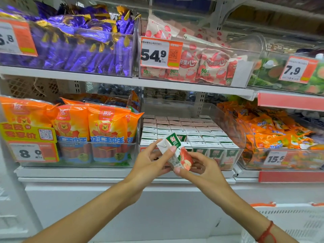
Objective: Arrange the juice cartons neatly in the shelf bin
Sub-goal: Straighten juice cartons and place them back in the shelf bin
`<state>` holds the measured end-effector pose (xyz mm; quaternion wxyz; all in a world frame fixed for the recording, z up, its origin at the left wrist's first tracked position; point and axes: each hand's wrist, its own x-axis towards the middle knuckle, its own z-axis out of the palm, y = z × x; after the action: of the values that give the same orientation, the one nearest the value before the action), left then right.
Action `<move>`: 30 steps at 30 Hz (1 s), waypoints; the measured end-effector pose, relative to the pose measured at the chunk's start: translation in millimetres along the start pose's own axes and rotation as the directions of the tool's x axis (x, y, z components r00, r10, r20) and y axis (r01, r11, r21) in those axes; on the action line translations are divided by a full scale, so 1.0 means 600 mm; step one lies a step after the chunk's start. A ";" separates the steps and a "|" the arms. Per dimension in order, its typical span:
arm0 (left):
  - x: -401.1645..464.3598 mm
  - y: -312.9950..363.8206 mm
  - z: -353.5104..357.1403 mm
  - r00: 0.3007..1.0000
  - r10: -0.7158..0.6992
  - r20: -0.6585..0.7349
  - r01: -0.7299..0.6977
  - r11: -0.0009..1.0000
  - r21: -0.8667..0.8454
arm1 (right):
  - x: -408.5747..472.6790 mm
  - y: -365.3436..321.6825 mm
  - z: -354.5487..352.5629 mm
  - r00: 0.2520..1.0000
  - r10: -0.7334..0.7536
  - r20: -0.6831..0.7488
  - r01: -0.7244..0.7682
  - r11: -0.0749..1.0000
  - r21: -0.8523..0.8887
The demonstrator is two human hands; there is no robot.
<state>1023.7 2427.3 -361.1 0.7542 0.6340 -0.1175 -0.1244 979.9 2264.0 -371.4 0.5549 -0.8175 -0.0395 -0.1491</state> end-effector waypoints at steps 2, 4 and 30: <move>0.001 -0.006 0.006 0.996 -0.053 -0.077 0.054 0.999 0.002 | -0.002 0.003 0.003 0.997 -0.002 -0.073 -0.003 0.998 -0.065; 0.004 -0.009 0.008 0.990 -0.081 -0.119 0.079 0.997 -0.019 | -0.002 0.004 0.003 0.990 -0.052 -0.130 0.031 0.987 -0.160; 0.164 0.033 0.038 0.943 0.327 0.071 -0.312 0.784 0.536 | 0.084 0.079 -0.064 0.983 -0.180 0.021 0.120 0.558 -0.821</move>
<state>1109.3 2376.6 -335.9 0.5564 0.7928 -0.2436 0.0511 1030.9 2205.6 -386.7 0.1000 -0.9694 -0.0175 -0.2237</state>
